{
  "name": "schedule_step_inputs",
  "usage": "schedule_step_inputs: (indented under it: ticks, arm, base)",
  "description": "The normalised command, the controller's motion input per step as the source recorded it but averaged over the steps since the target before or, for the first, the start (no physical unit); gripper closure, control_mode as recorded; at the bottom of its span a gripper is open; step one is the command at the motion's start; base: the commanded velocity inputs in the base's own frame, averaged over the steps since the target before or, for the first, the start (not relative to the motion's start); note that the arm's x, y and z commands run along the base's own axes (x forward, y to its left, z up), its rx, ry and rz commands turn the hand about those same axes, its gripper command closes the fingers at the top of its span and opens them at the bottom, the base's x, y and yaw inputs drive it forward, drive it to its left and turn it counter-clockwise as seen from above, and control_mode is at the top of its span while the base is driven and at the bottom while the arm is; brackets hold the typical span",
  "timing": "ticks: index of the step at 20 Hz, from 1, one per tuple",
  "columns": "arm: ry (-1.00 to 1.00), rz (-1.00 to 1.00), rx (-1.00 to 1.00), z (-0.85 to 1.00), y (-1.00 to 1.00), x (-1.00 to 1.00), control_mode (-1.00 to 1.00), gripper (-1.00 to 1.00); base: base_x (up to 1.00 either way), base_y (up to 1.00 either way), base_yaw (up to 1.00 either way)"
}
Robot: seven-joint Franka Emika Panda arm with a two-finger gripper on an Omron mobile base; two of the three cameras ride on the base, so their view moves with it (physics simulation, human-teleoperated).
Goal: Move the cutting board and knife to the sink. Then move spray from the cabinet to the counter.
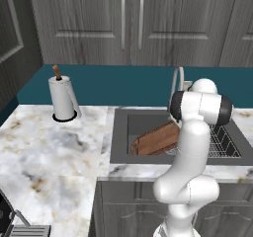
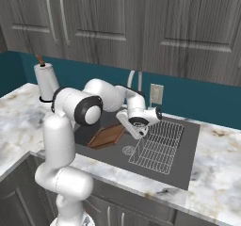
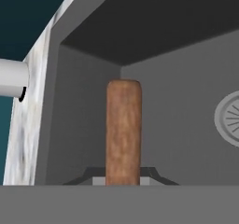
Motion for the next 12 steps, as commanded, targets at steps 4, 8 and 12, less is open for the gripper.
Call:
schedule_step_inputs:
  ticks: [4, 8, 12]
  arm:
    - [0.0, 0.0, 0.0, -0.13, 0.0, 0.0, -1.0, 1.0]
    - [0.0, 0.01, 0.0, -0.16, 0.0, 0.0, -1.0, -1.0]
    - [0.0, 0.02, 0.0, -0.16, 0.0, 0.0, -1.0, -1.0]
  base:
    - [0.0, 0.0, 0.0]
    - [0.0, 0.0, 0.0]
    - [0.0, 0.0, 0.0]
